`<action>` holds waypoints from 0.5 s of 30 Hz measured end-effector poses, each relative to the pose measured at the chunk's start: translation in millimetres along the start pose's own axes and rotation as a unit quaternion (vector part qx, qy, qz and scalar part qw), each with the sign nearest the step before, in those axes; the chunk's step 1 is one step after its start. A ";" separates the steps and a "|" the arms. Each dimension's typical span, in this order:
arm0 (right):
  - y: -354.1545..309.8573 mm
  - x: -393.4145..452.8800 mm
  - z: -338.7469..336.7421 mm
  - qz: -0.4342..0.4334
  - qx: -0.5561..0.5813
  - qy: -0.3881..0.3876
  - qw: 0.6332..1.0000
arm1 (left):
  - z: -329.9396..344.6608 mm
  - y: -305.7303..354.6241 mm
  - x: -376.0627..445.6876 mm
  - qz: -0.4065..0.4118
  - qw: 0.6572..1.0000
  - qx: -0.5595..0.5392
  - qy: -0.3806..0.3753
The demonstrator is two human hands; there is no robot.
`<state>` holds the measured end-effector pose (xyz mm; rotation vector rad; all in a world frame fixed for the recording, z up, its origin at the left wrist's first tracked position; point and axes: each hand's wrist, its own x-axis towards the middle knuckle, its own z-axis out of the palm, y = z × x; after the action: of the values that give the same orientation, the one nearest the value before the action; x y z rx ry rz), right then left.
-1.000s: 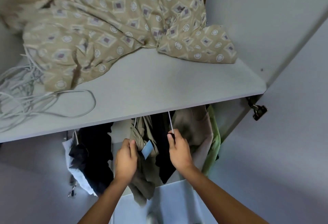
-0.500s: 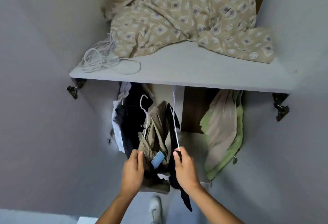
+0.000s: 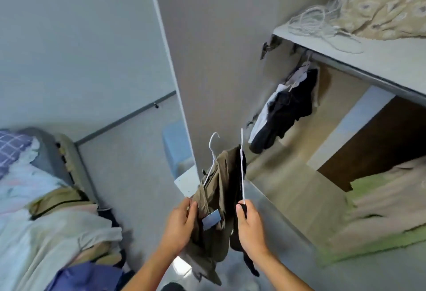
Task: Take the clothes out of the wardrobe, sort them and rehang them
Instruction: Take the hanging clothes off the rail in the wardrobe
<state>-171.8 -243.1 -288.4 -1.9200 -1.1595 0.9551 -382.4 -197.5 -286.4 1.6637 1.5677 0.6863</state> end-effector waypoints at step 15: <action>-139.5 -109.5 319.4 -0.114 -0.078 -0.226 0.964 | -250.6 -227.7 -152.0 -0.195 0.959 -0.037 0.203</action>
<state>-536.8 -234.5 -302.8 -1.6789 -1.7231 1.2405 -734.3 -313.7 -307.0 1.1493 2.0557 0.8961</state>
